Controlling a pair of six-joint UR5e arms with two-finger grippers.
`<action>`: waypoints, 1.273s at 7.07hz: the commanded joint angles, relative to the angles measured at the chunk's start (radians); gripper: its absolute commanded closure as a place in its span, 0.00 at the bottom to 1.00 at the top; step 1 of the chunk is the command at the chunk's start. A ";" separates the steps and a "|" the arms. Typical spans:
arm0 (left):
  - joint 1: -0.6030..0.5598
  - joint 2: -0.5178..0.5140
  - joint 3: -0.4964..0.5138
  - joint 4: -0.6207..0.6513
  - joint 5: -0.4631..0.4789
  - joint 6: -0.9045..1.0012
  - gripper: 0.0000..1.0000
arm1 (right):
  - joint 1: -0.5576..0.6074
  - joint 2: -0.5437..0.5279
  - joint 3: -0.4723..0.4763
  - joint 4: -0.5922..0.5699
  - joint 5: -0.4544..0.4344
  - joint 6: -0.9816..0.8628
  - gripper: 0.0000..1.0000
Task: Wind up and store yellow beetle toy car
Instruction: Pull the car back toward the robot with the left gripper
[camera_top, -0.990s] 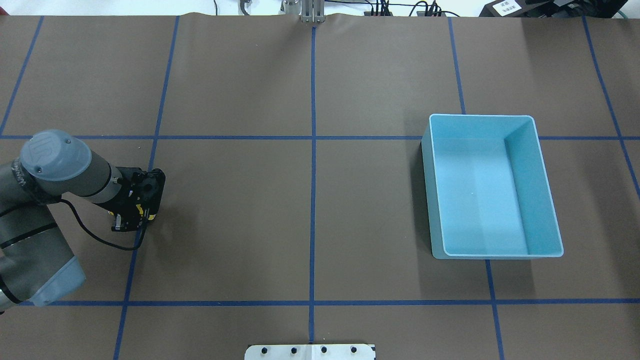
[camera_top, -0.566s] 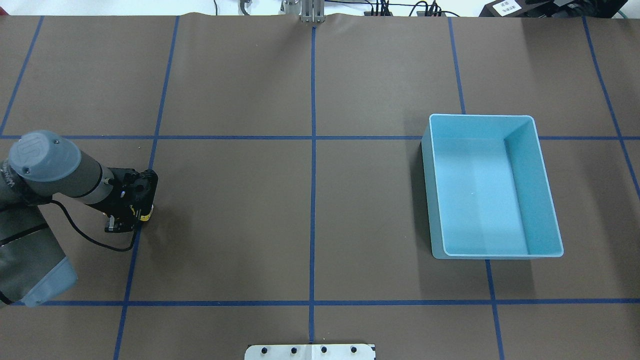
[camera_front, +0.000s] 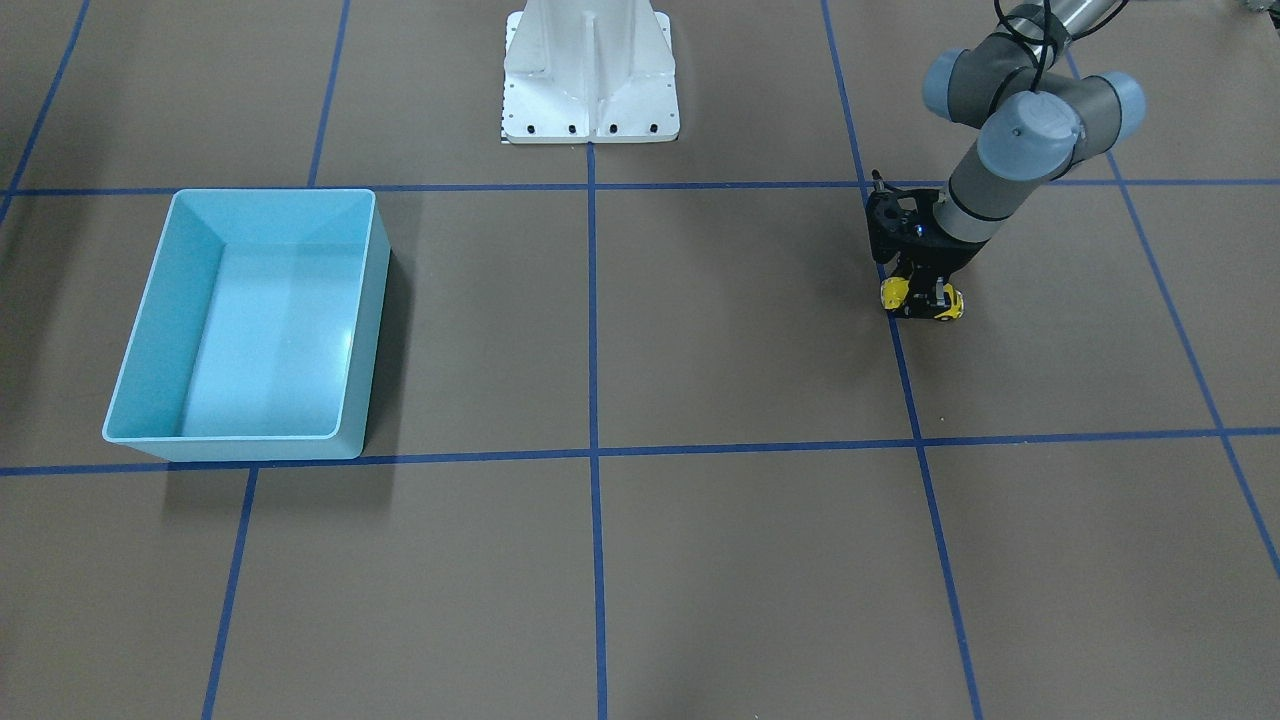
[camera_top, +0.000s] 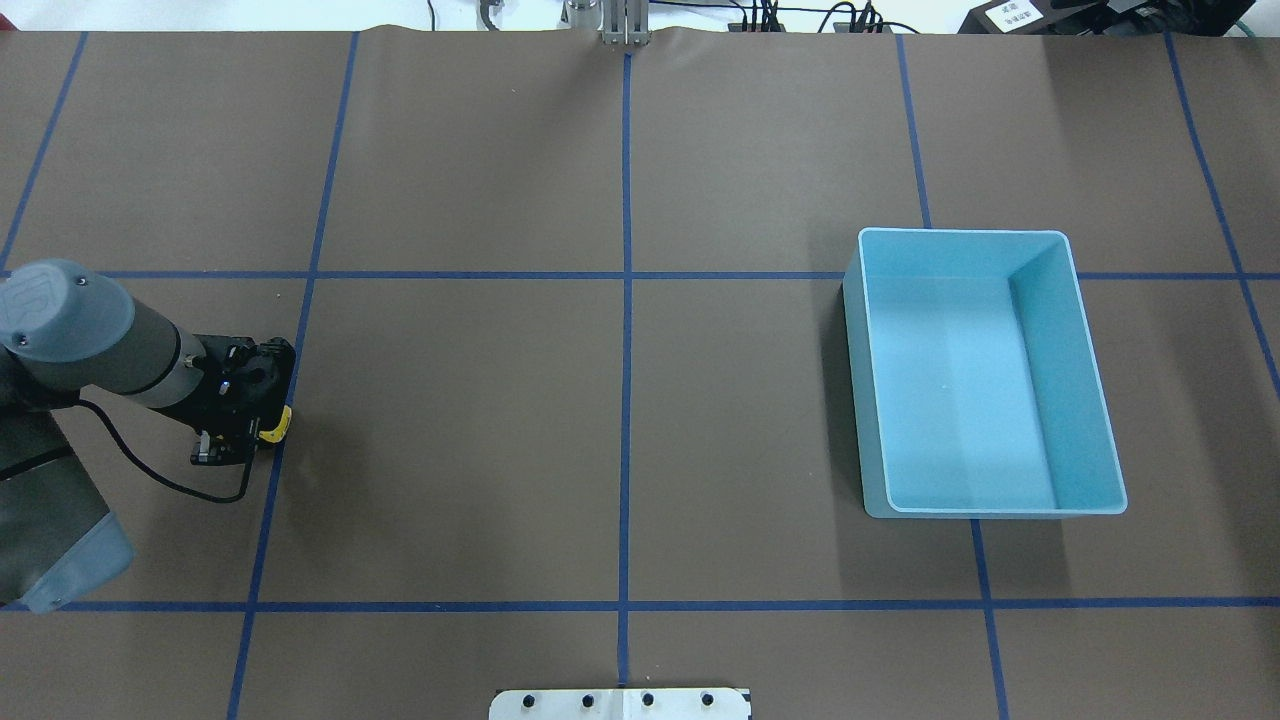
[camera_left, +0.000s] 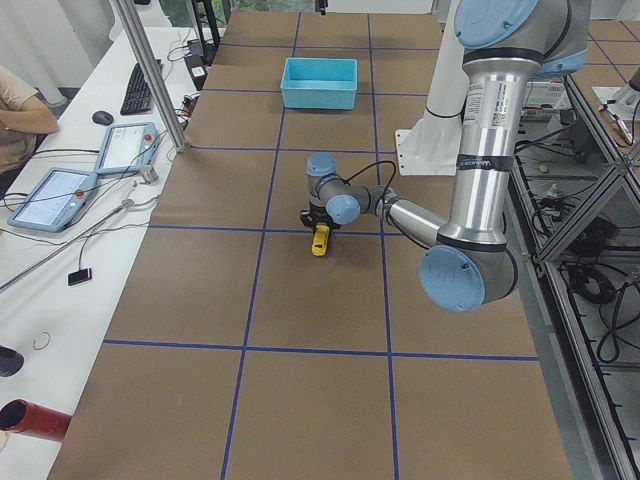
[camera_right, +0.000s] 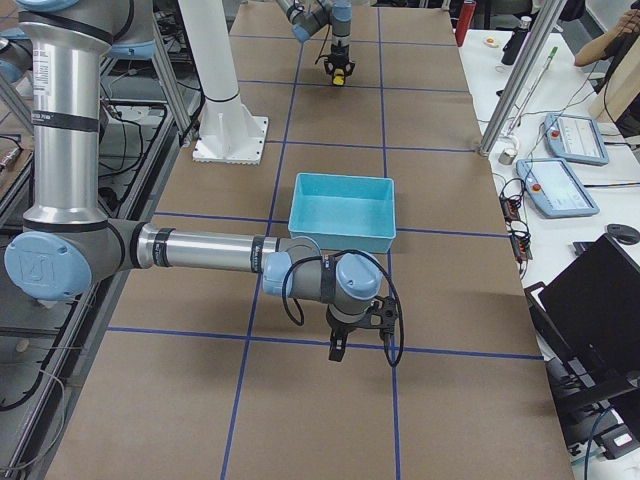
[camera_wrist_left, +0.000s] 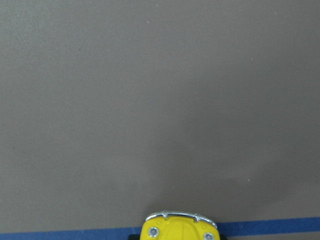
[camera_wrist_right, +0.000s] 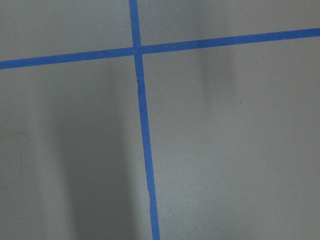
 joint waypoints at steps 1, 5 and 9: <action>-0.009 0.007 0.000 -0.004 -0.007 0.014 1.00 | 0.000 0.000 -0.001 0.000 0.000 0.000 0.01; -0.015 0.036 0.000 -0.039 -0.009 0.017 1.00 | 0.000 -0.002 -0.001 -0.001 0.000 0.000 0.01; -0.026 0.085 0.003 -0.100 -0.017 0.042 1.00 | 0.000 0.000 -0.010 -0.001 0.002 -0.003 0.01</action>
